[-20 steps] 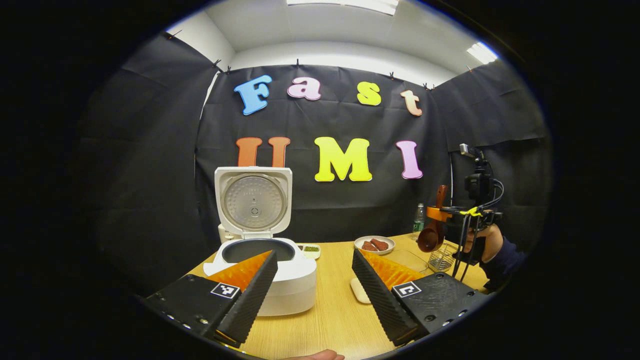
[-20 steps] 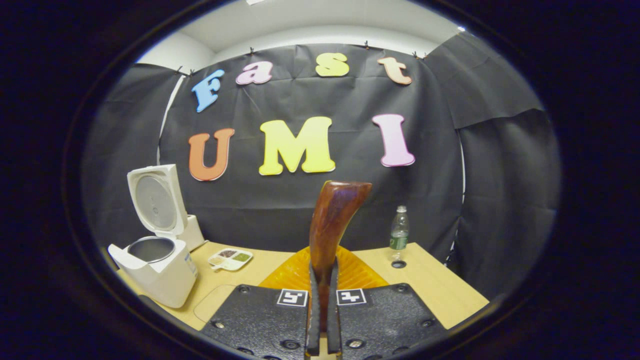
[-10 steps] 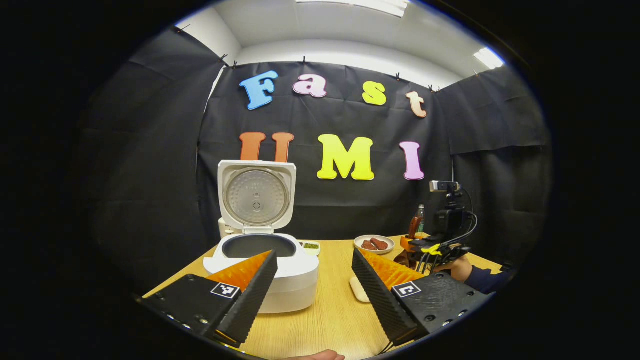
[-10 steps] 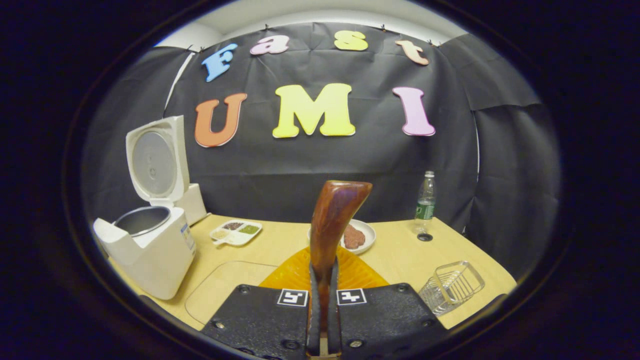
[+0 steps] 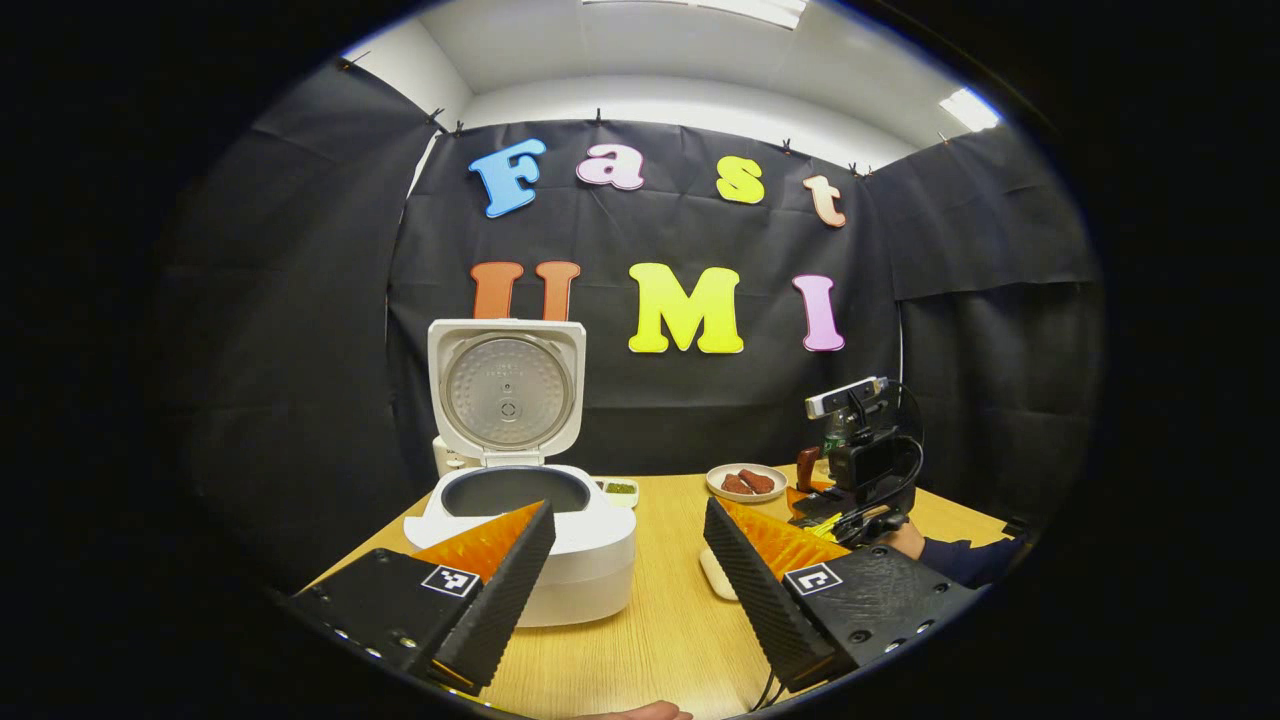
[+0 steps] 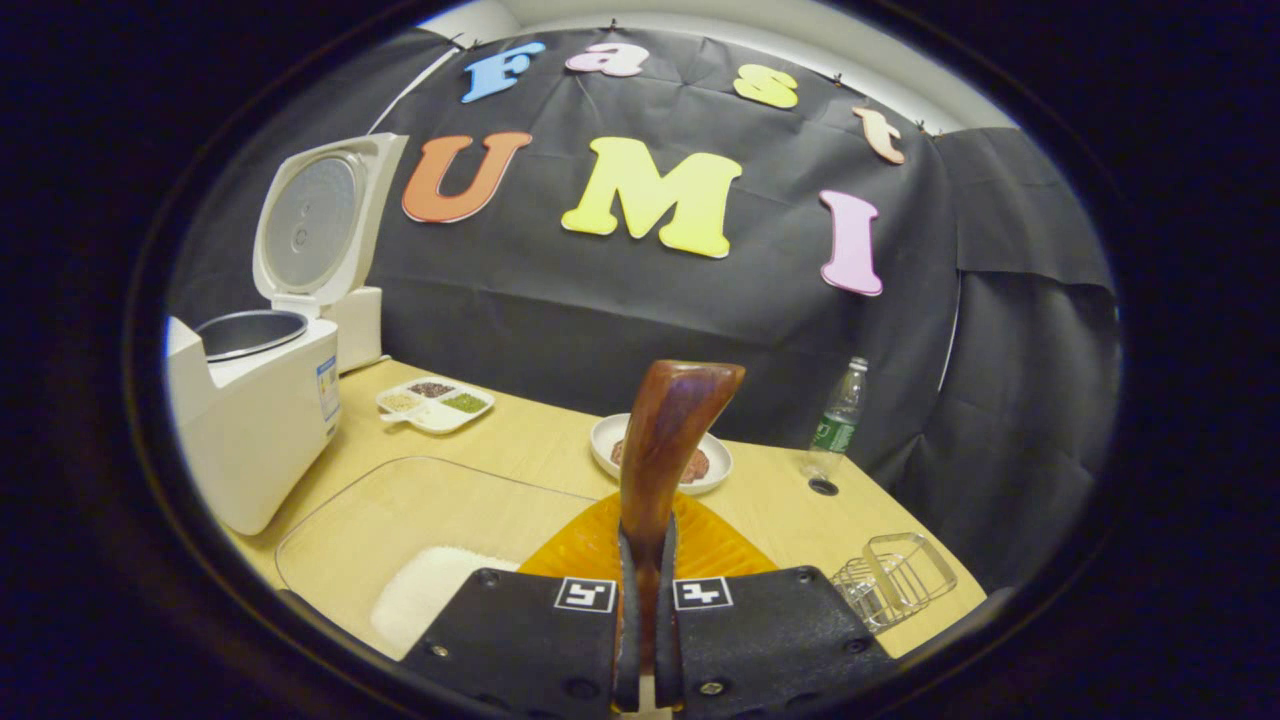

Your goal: Close the left gripper, press the button to open the rice cooker; take a wooden spoon from the chopstick holder with the right hand, scoop a spoonful of rice and pour it into the rice cooker, then put the wooden spoon back into the chopstick holder.

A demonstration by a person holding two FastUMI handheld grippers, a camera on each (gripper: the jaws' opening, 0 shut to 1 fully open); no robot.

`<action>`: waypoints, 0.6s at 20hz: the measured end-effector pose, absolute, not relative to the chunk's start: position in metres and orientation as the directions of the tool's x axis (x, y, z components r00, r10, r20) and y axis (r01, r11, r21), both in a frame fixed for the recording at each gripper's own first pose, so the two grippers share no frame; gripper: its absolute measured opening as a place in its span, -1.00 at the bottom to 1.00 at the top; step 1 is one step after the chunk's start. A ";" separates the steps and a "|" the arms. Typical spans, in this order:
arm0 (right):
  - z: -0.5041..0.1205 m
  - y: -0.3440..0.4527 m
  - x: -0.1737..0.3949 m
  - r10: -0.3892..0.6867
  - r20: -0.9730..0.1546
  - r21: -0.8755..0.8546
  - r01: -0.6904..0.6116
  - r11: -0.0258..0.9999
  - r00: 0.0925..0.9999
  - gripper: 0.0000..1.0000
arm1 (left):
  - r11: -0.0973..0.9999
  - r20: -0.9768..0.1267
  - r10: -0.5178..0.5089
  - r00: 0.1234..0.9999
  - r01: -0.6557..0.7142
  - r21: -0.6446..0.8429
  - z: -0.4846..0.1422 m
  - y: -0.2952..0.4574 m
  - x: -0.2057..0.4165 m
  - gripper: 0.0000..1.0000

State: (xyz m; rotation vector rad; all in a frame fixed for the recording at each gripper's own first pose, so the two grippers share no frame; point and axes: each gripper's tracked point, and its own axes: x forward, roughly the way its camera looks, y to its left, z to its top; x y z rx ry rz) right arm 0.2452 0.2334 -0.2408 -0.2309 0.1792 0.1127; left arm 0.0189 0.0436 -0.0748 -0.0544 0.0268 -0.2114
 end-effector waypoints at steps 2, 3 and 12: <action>-0.247 0.255 0.236 0.150 -0.229 -0.165 -0.191 0.968 0.962 -0.84 | 0.972 -0.013 -0.218 0.976 0.216 -0.095 -0.071 0.043 0.017 0.90; -0.248 0.263 0.234 0.172 -0.241 -0.148 -0.211 0.966 0.955 -0.88 | 0.968 -0.015 -0.228 0.973 0.225 -0.107 -0.071 0.041 0.015 0.90; -0.257 0.317 0.208 0.378 -0.334 0.099 -0.367 0.925 0.863 -0.84 | 0.973 -0.053 -0.205 0.977 0.198 -0.118 -0.078 0.052 0.014 0.84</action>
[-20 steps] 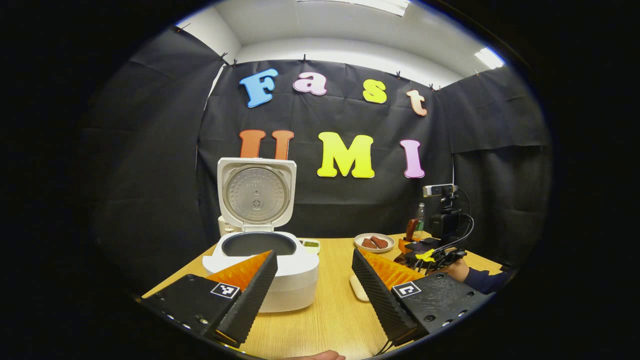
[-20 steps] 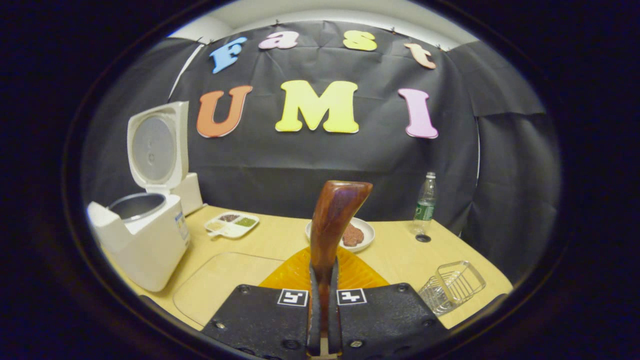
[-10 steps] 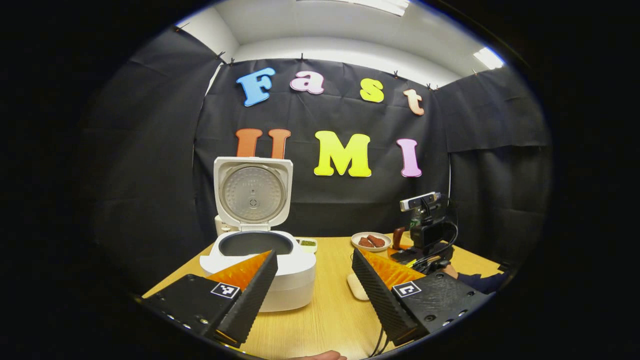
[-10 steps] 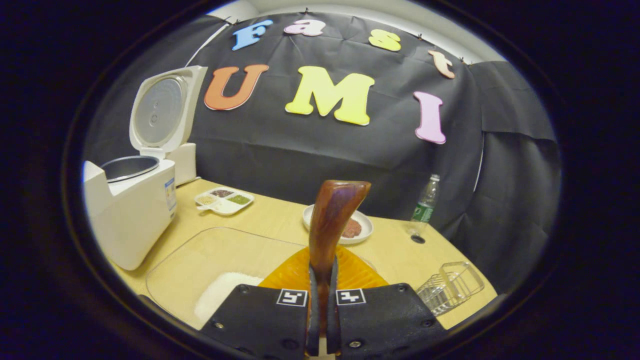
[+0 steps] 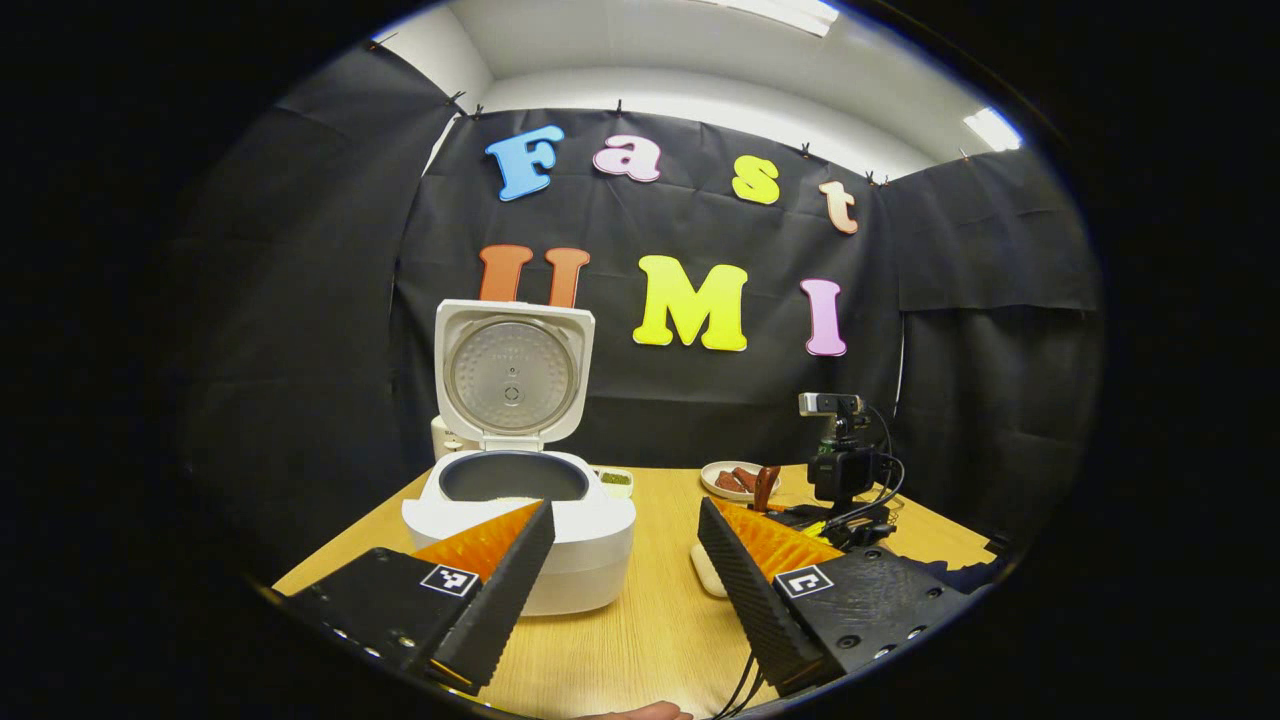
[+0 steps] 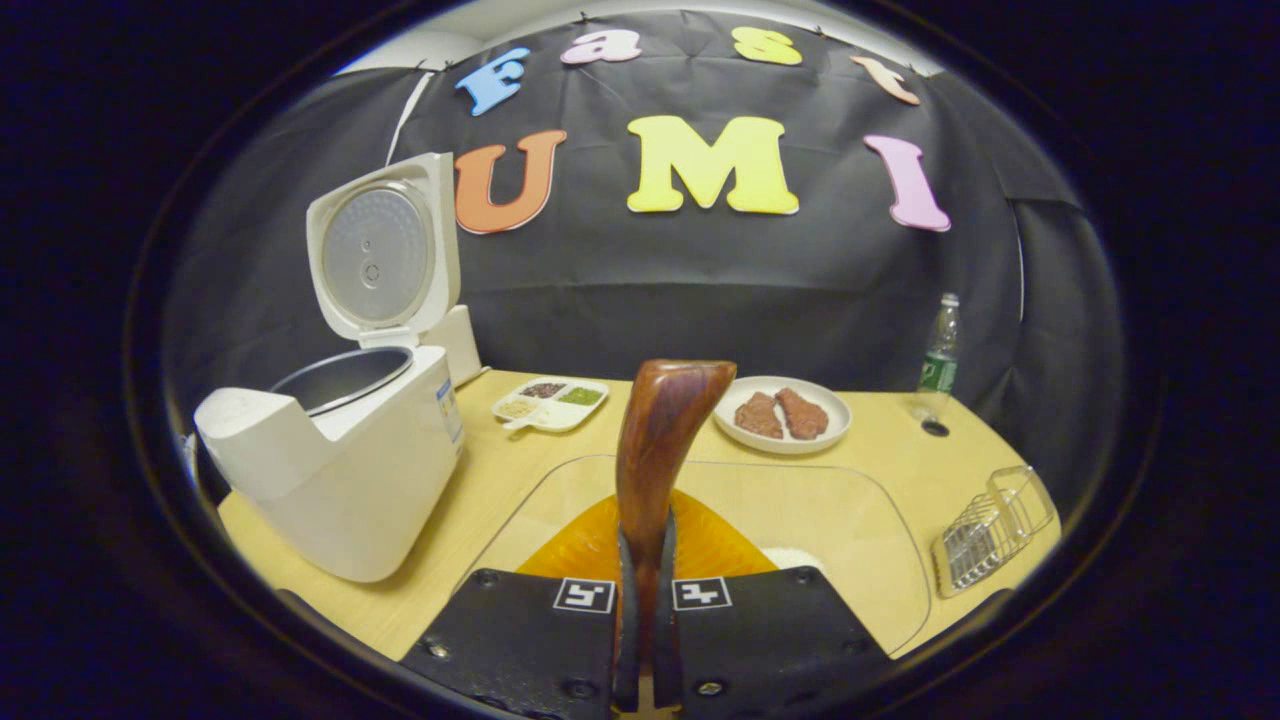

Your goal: Close the left gripper, press the button to open the rice cooker; take a wooden spoon from the chopstick holder with the right hand, scoop a spoonful of rice and pour it into the rice cooker, then put the wooden spoon back into the chopstick holder.

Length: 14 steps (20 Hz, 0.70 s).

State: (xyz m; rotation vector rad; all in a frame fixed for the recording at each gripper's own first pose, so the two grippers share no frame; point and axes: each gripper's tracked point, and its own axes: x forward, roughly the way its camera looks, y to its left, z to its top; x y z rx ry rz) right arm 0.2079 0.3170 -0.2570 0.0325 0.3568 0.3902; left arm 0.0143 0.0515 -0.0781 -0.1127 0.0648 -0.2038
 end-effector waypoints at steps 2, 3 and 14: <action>-0.260 0.321 0.208 0.448 -0.370 0.224 -0.390 0.893 0.814 -0.85 | 0.974 -0.047 -0.199 0.979 0.193 -0.117 -0.076 0.052 0.014 0.84; -0.261 0.318 0.211 0.463 -0.383 0.272 -0.381 0.883 0.799 -0.84 | 0.974 -0.050 -0.199 0.979 0.192 -0.117 -0.077 0.053 0.014 0.84; -0.231 0.292 0.219 0.604 -0.290 0.689 -0.275 0.670 0.743 -0.85 | 0.977 -0.073 -0.194 0.978 0.186 -0.105 -0.081 0.049 0.015 0.84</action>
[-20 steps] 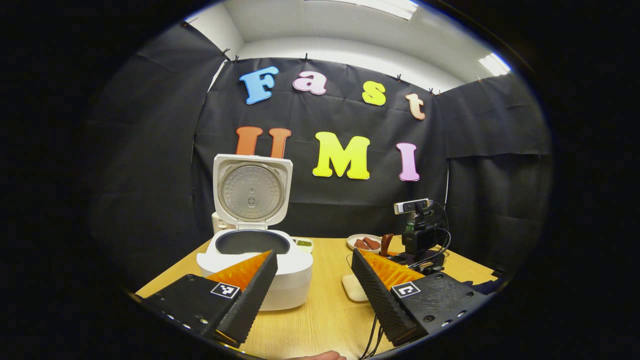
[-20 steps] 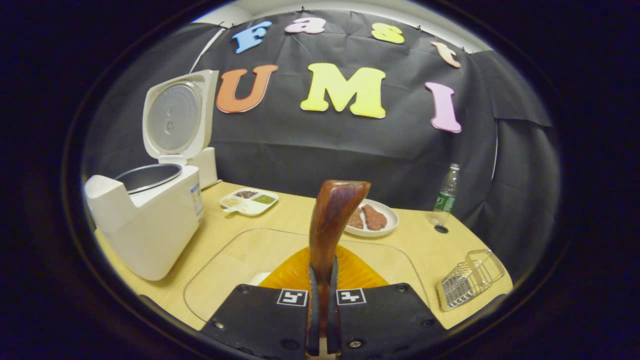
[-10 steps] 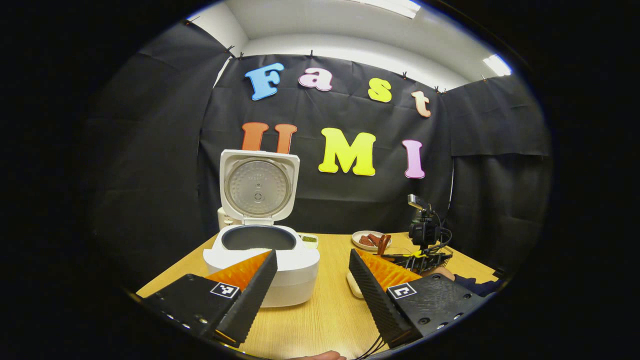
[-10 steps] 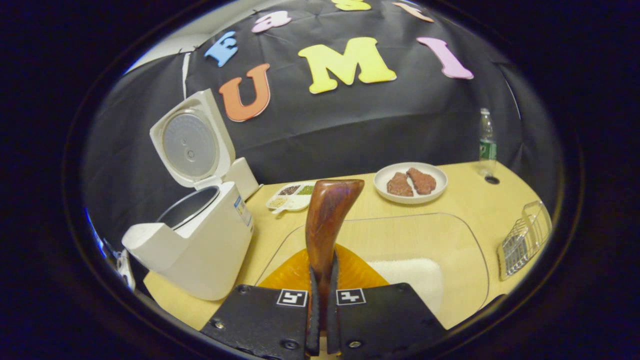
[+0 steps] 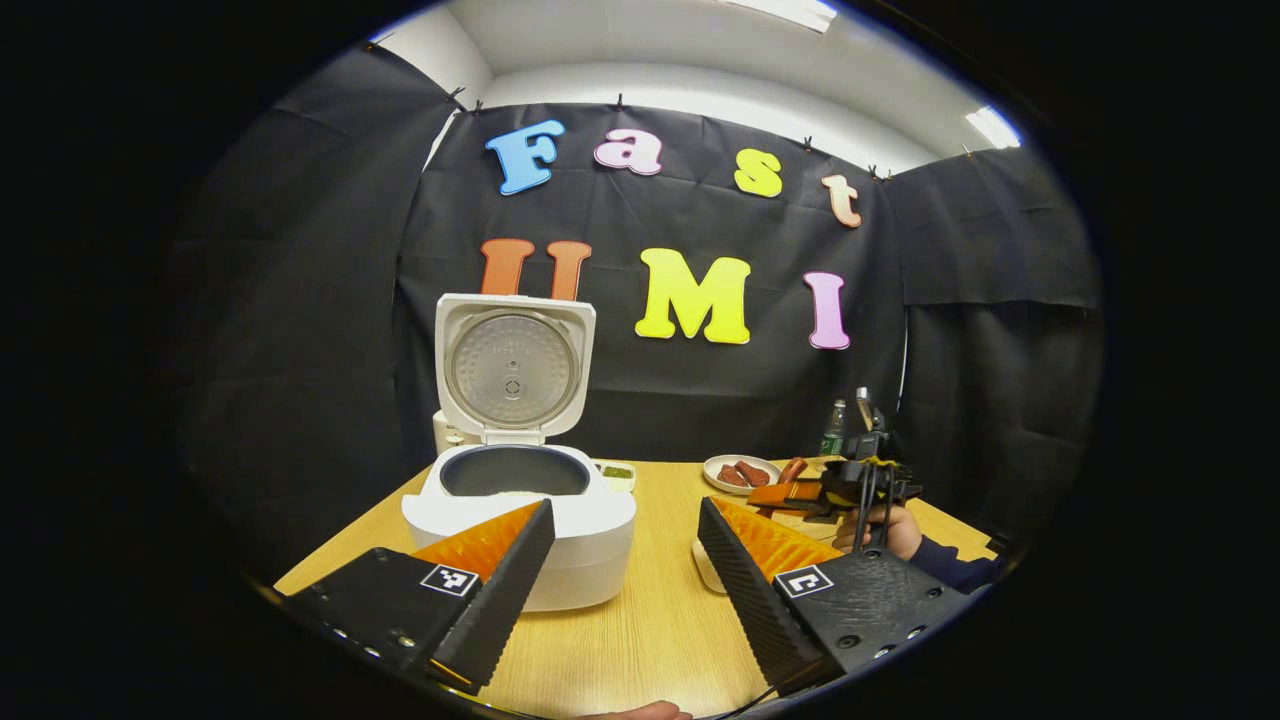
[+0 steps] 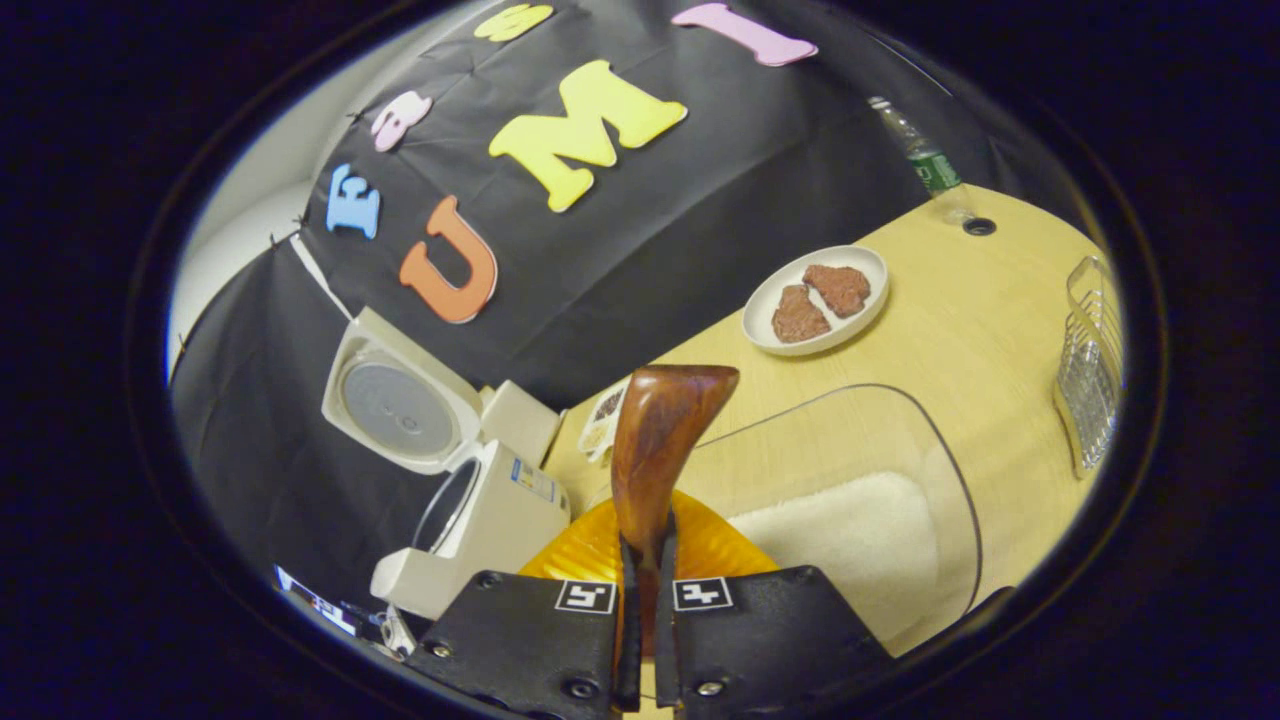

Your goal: Close the left gripper, press the button to open the rice cooker; take a wooden spoon from the chopstick holder with the right hand, scoop a spoonful of rice and pour it into the rice cooker, then put the wooden spoon back into the chopstick holder.

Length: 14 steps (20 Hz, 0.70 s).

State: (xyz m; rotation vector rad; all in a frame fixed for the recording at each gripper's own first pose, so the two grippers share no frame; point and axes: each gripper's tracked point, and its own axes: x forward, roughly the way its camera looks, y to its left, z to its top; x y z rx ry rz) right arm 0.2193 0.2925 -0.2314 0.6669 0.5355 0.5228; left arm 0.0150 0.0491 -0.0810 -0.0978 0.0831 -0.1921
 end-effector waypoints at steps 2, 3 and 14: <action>-0.222 0.277 0.224 0.589 -0.256 0.720 -0.255 0.646 0.767 -0.84 | 0.978 -0.066 -0.190 0.980 0.183 -0.098 -0.079 0.050 0.015 0.84; -0.218 0.268 0.227 0.576 -0.238 0.732 -0.245 0.636 0.782 -0.85 | 0.979 -0.065 -0.187 0.980 0.181 -0.095 -0.079 0.050 0.016 0.84; -0.140 0.179 0.232 0.496 0.030 0.970 -0.145 0.195 0.868 -0.86 | 0.977 -0.038 -0.192 0.981 0.188 -0.104 -0.058 0.049 0.006 0.84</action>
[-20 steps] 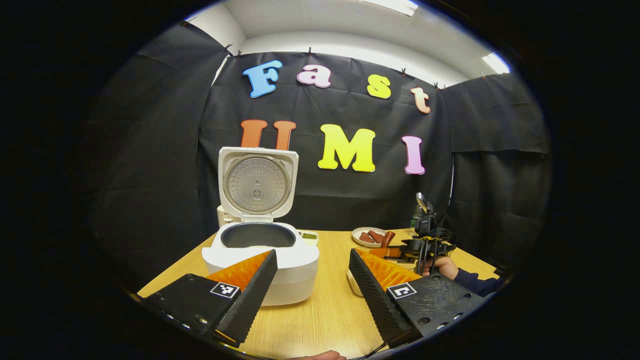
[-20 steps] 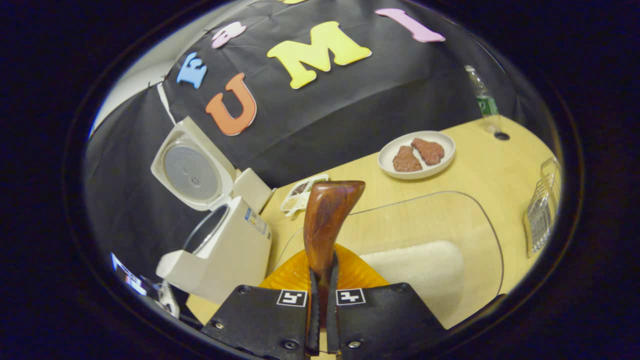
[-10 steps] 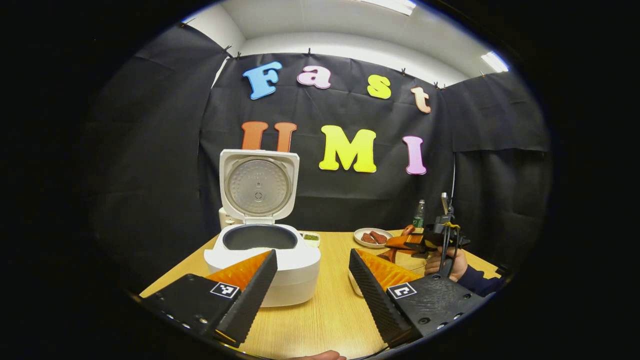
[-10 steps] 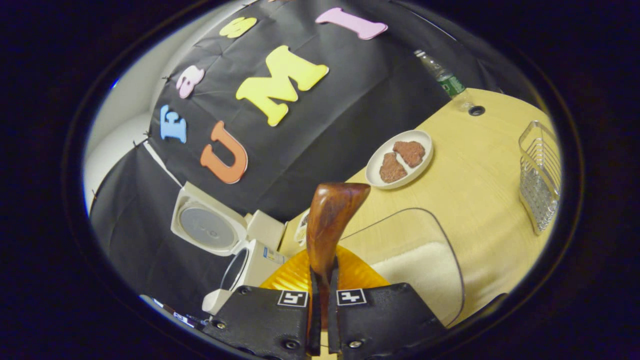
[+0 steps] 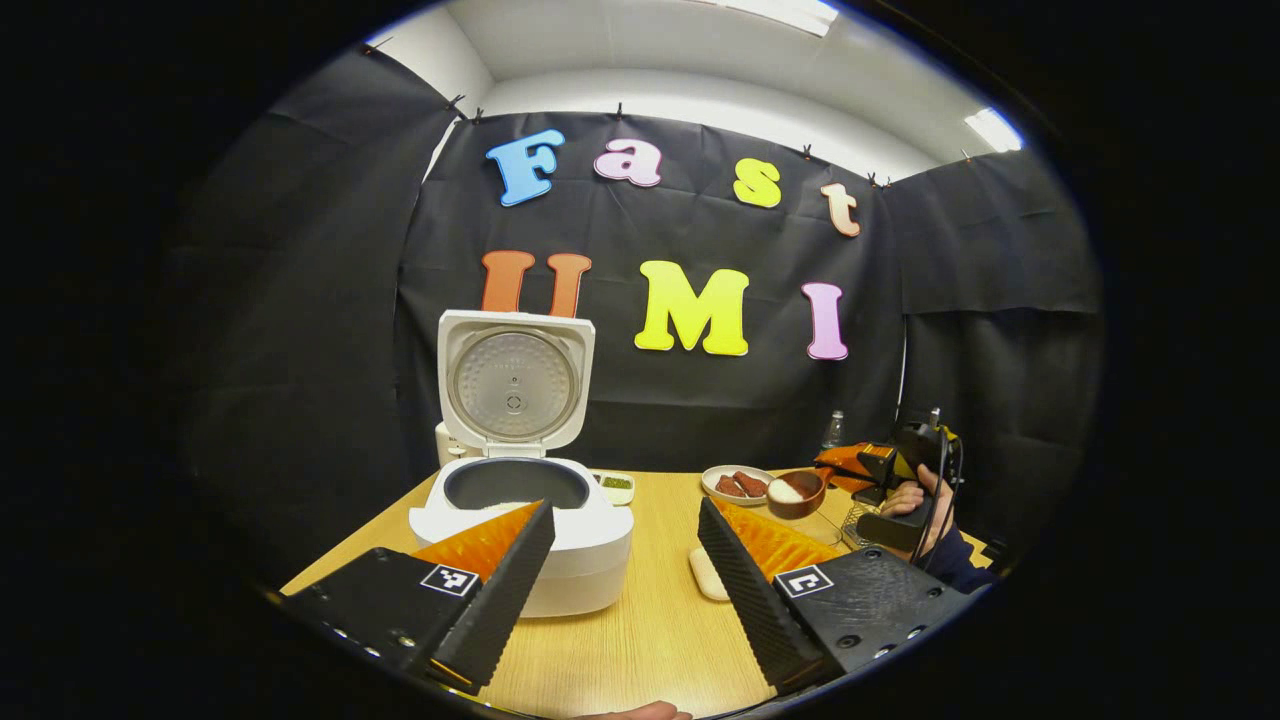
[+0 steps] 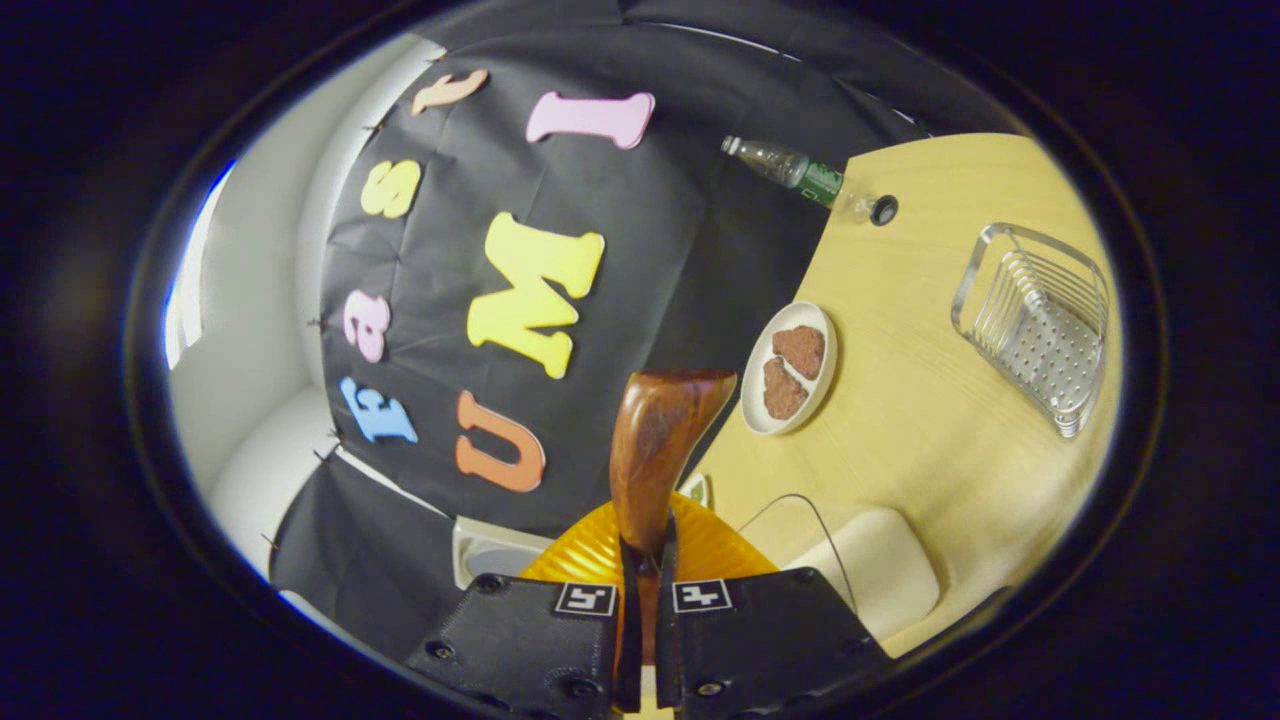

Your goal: Close the left gripper, press the button to open the rice cooker; take a wooden spoon from the chopstick holder with the right hand, scoop a spoonful of rice and pour it into the rice cooker, then put the wooden spoon back into the chopstick holder.

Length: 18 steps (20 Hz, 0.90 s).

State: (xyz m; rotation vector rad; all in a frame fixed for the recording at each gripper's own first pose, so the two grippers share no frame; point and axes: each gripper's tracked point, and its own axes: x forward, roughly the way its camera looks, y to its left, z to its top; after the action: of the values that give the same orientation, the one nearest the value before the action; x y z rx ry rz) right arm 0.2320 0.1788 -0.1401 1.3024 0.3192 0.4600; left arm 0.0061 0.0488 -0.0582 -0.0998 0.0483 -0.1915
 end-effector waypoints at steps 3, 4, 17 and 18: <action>-0.102 0.176 0.227 0.510 0.135 0.990 -0.097 -0.100 0.850 -0.86 | 0.982 -0.018 -0.177 0.984 0.175 -0.072 -0.049 0.054 0.001 0.84; -0.092 0.181 0.225 0.523 0.150 0.988 -0.102 -0.120 0.839 -0.87 | 0.983 -0.008 -0.175 0.985 0.174 -0.062 -0.045 0.054 -0.001 0.84; -0.091 0.273 0.223 0.570 0.037 0.994 -0.092 0.067 0.821 -0.86 | 0.992 0.024 -0.122 0.992 0.123 -0.026 -0.042 0.097 -0.032 0.84; -0.088 0.285 0.231 0.570 0.034 0.991 -0.101 0.087 0.821 -0.86 | 0.993 0.028 -0.113 0.993 0.114 -0.021 -0.040 0.101 -0.033 0.84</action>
State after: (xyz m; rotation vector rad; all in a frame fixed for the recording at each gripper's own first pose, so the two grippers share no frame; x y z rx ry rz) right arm 0.2307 0.2851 -0.0879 1.4035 0.4097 0.5204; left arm -0.0332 0.1012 -0.0403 -0.0226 -0.0272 -0.1135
